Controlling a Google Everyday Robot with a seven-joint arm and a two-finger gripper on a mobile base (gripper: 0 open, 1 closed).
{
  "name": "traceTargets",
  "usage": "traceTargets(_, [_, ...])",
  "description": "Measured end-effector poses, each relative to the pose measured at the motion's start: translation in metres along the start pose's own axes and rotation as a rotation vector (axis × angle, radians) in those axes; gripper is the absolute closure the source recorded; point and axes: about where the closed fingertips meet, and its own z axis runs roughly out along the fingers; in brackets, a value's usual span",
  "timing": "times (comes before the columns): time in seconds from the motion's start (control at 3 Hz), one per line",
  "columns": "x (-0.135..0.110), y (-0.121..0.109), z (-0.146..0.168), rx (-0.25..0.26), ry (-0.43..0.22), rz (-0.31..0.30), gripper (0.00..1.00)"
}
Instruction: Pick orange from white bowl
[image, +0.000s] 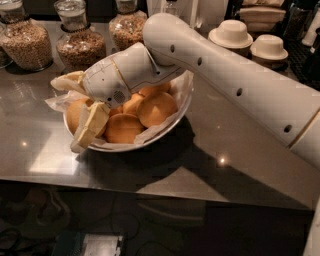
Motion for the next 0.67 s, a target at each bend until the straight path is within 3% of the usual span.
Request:
traceTargets(0.33, [0.0055, 0.0051, 0.0028, 0.017, 0.002, 0.055, 0.0])
traceTargets(0.67, [0.0056, 0.0051, 0.0027, 0.017, 0.002, 0.055, 0.0])
